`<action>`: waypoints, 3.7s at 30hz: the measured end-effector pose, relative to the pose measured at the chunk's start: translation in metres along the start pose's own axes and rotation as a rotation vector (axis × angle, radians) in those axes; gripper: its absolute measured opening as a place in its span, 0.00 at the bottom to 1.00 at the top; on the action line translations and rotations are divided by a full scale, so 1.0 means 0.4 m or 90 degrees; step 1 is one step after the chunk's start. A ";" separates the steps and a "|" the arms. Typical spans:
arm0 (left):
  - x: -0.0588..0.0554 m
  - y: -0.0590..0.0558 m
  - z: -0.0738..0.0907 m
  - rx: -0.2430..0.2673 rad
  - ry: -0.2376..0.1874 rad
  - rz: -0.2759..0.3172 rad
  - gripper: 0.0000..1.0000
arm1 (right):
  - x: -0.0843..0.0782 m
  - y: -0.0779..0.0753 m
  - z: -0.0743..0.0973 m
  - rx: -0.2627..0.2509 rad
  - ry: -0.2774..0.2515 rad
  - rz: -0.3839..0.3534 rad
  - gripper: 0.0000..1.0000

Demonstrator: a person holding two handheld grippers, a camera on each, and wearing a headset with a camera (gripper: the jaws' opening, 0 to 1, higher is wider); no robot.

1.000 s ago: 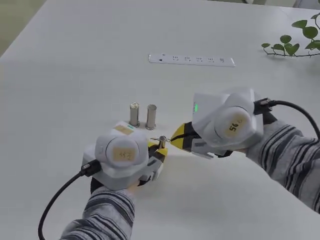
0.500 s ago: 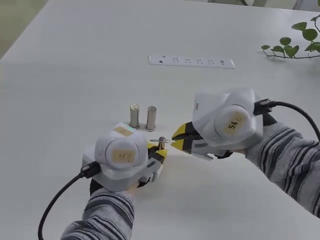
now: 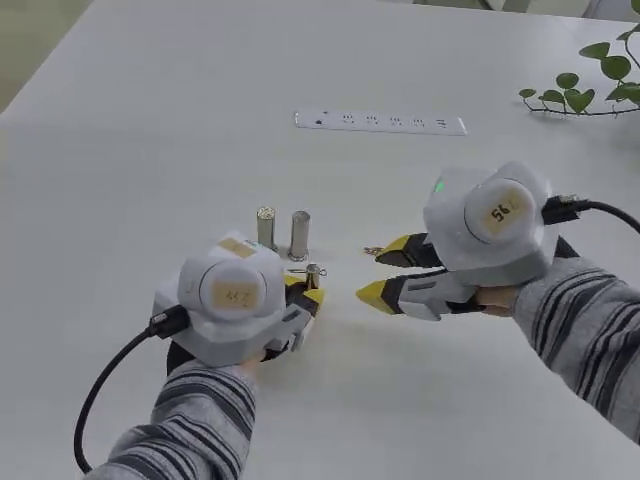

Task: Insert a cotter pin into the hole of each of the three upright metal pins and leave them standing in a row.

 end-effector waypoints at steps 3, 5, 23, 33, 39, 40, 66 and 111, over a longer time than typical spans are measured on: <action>0.002 0.020 0.006 0.009 -0.003 -0.005 0.05 | -0.004 0.002 0.001 -0.004 -0.003 -0.013 0.24; 0.003 0.035 0.010 0.015 -0.003 -0.008 0.05 | -0.008 0.004 0.001 -0.008 -0.003 -0.018 0.23; 0.010 0.141 0.035 0.075 -0.037 -0.026 0.05 | -0.012 0.001 -0.012 -0.017 -0.010 -0.045 0.23; -0.007 0.167 0.045 0.081 -0.039 -0.022 0.05 | -0.020 -0.005 -0.008 -0.017 -0.010 -0.055 0.22; -0.009 0.163 0.051 0.079 -0.041 -0.025 0.05 | -0.019 -0.008 -0.006 -0.019 -0.014 -0.066 0.21; -0.009 0.163 0.051 0.079 -0.041 -0.025 0.05 | -0.020 -0.007 -0.006 -0.019 -0.016 -0.069 0.21; -0.010 0.142 0.059 0.062 -0.013 0.003 0.29 | -0.018 -0.009 -0.007 -0.035 -0.040 -0.116 0.21; 0.030 0.094 0.183 0.058 -0.037 -0.021 0.94 | 0.116 -0.075 -0.266 -0.086 -0.152 -0.211 0.12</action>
Point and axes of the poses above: the centre of the closed fingertips' face, and the gripper's own axes: z roughly backward along the fingers, y roughly to its left, x roughly out of its top, the point moved 3 cm from there along z, roughly backward along the fingers, and after that the axes turned 6 degrees about -y, right-handed, at the moved point
